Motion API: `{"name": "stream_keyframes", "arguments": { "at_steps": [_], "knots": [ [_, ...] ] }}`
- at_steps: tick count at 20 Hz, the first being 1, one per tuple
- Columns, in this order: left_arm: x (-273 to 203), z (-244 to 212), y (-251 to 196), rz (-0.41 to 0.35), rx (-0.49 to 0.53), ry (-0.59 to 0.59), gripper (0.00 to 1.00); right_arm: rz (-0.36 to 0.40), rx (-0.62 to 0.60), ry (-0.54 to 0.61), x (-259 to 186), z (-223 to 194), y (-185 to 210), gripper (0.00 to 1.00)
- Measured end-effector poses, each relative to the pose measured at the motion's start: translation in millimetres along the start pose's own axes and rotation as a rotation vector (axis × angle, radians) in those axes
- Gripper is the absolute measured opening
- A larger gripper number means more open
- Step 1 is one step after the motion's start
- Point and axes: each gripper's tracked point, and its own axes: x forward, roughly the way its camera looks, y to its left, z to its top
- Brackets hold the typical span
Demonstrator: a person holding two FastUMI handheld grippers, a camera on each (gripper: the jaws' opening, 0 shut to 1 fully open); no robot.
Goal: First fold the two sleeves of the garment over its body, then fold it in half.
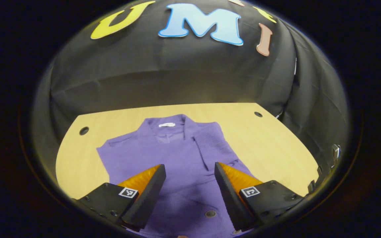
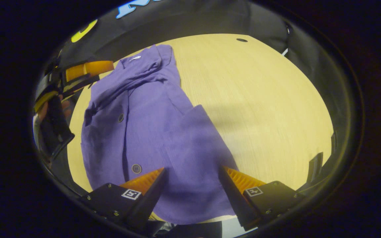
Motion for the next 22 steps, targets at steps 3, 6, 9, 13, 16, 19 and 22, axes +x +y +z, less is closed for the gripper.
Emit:
{"name": "stream_keyframes", "arguments": {
  "at_steps": [3,6,9,13,16,19,22],
  "knots": [
    [-25.2,-25.7,14.6,0.023,-0.032,0.037,0.97,-0.028,-0.033,0.017,1.1,-2.0,-2.2,0.97],
    [-53.1,-58.5,29.1,0.045,-0.058,0.087,0.98,-0.050,-0.065,0.035,3.0,-5.3,-3.1,0.96],
    [-76.8,-84.7,44.1,0.072,-0.085,0.129,0.95,-0.076,-0.104,0.057,4.2,-9.2,-4.0,0.97],
    [-103.7,-111.1,56.0,0.107,-0.110,0.167,0.95,-0.114,-0.159,0.079,4.5,-12.7,-4.9,0.98],
    [-120.1,-128.2,60.1,0.131,-0.137,0.192,0.98,-0.123,-0.166,0.096,5.3,-13.1,-3.6,0.99],
    [-139.4,-150.3,61.5,0.155,-0.144,0.240,0.94,-0.124,-0.162,0.118,5.7,-12.0,-3.4,0.99],
    [-159.2,-174.7,58.3,0.162,-0.154,0.291,0.98,-0.128,-0.161,0.128,6.4,-11.0,-2.5,0.99]
  ]
}}
